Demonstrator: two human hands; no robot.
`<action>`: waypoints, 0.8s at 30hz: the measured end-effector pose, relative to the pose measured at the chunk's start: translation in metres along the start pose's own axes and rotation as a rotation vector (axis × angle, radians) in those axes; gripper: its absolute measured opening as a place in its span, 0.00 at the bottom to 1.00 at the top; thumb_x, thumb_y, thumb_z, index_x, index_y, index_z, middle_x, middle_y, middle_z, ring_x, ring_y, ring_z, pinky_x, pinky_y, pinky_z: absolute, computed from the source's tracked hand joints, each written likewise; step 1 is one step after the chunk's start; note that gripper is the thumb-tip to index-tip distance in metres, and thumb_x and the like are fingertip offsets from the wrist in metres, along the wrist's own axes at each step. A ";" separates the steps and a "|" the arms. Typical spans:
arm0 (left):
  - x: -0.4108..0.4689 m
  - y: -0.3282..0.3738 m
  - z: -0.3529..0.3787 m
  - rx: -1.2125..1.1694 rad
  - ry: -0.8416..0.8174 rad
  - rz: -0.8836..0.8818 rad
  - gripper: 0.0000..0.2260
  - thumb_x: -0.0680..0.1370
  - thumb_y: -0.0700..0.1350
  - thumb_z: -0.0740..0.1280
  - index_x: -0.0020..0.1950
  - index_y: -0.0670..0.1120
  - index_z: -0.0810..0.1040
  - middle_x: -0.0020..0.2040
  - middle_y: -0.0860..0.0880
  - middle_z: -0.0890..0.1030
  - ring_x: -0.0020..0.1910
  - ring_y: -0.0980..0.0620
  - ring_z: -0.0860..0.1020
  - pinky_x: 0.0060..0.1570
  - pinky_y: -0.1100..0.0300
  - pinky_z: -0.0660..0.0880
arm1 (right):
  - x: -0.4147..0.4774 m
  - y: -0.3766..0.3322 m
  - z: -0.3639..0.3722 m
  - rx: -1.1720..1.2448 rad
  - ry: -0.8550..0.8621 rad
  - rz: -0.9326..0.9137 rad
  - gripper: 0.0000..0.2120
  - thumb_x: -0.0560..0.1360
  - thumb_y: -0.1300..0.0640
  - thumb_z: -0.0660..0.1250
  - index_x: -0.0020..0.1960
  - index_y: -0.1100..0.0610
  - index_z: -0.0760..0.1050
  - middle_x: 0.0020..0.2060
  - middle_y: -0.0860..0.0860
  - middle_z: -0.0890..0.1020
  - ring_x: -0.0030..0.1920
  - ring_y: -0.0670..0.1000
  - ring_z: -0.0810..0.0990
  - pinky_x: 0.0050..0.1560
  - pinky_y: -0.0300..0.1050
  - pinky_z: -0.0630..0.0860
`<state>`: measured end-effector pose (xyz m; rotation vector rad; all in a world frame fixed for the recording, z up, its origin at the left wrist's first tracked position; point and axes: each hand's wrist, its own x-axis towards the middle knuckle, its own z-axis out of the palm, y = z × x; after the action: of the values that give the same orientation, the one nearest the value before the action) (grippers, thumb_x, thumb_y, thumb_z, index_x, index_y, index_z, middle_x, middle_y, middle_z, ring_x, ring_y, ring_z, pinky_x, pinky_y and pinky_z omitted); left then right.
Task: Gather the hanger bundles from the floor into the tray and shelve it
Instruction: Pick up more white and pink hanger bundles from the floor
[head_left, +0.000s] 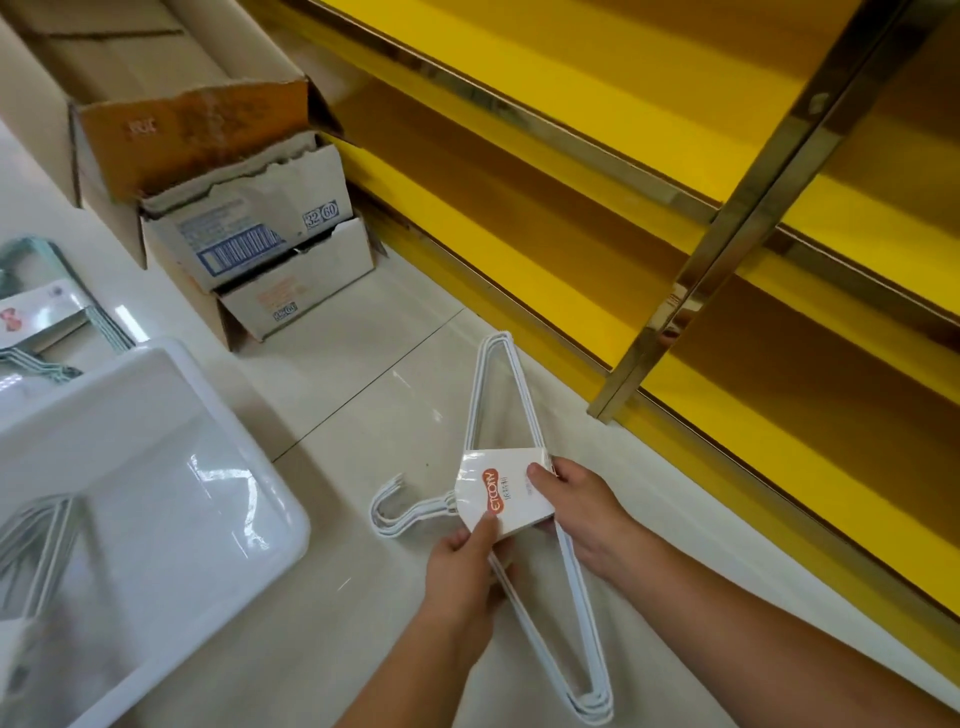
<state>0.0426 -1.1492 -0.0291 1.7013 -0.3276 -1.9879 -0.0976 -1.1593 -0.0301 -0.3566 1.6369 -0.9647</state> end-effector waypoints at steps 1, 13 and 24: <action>-0.007 0.005 -0.004 0.004 -0.031 0.006 0.16 0.81 0.46 0.69 0.64 0.37 0.78 0.50 0.42 0.85 0.45 0.48 0.83 0.41 0.56 0.78 | -0.010 -0.003 0.003 0.029 -0.013 -0.008 0.06 0.80 0.58 0.64 0.53 0.54 0.80 0.48 0.54 0.86 0.45 0.52 0.85 0.42 0.45 0.83; -0.077 0.062 -0.056 0.206 -0.354 0.151 0.13 0.85 0.46 0.61 0.64 0.45 0.81 0.56 0.44 0.88 0.50 0.47 0.88 0.52 0.47 0.83 | -0.109 -0.009 0.046 0.371 0.066 -0.087 0.08 0.81 0.58 0.62 0.54 0.56 0.80 0.48 0.56 0.88 0.49 0.55 0.86 0.53 0.51 0.82; -0.124 0.040 -0.042 0.418 -0.526 0.057 0.11 0.83 0.42 0.63 0.58 0.40 0.82 0.52 0.41 0.89 0.54 0.41 0.85 0.47 0.44 0.84 | -0.224 0.039 -0.017 0.490 0.288 -0.092 0.12 0.81 0.56 0.63 0.58 0.61 0.79 0.50 0.56 0.86 0.51 0.56 0.84 0.60 0.50 0.80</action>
<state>0.1037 -1.1137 0.0885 1.3298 -1.0223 -2.4236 -0.0345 -0.9766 0.0903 0.0453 1.5796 -1.4972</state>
